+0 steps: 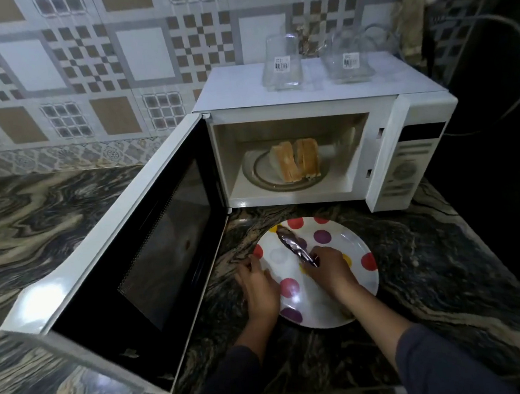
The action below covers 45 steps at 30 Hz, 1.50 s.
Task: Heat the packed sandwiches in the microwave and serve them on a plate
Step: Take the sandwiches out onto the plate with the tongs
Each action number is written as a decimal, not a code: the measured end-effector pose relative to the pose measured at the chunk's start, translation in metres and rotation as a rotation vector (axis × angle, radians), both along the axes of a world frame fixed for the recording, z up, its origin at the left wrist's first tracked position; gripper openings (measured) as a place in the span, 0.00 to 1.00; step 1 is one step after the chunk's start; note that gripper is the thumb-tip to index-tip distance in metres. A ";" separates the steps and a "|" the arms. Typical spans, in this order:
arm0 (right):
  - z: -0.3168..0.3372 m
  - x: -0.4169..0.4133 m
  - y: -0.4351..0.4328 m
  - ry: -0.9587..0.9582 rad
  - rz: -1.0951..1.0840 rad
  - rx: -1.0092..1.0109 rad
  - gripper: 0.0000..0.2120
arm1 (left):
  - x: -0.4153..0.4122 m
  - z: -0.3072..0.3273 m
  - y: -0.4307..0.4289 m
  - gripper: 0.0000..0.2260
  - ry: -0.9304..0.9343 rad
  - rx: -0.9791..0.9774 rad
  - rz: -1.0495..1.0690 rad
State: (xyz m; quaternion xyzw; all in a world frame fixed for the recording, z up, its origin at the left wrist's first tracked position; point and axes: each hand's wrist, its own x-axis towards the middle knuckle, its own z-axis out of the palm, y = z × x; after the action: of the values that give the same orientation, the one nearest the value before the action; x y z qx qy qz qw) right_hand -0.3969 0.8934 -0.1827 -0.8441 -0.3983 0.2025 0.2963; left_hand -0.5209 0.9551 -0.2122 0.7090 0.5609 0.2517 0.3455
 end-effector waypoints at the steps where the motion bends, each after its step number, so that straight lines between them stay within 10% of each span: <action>1: 0.000 0.002 -0.004 0.010 -0.013 0.025 0.05 | 0.004 0.001 0.000 0.21 0.003 -0.002 0.005; 6: 0.018 0.013 -0.018 0.001 -0.003 0.263 0.07 | 0.024 0.023 0.014 0.23 -0.038 0.044 0.048; 11: 0.036 0.024 -0.018 -0.061 0.073 0.355 0.06 | 0.045 0.078 0.020 0.19 -0.822 -0.368 -0.003; 17: 0.042 0.019 -0.018 -0.142 0.188 0.368 0.10 | 0.063 0.104 0.016 0.13 -1.163 -0.616 -0.046; 34: 0.034 0.041 -0.044 -0.060 0.340 0.019 0.10 | 0.047 0.099 0.060 0.18 -1.336 -0.871 0.171; 40: 0.046 0.015 -0.030 0.256 0.414 0.011 0.03 | 0.046 0.101 0.059 0.17 -1.212 -0.902 0.001; 45: 0.046 0.002 -0.024 0.604 0.276 0.088 0.18 | 0.038 0.098 0.061 0.16 -1.139 -0.872 -0.090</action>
State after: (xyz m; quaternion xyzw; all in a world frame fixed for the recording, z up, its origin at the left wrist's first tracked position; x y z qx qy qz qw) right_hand -0.3945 0.8696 -0.1368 -0.6705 -0.4114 0.4644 0.4070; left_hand -0.4833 1.0161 -0.1139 0.2872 0.3133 0.3210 0.8464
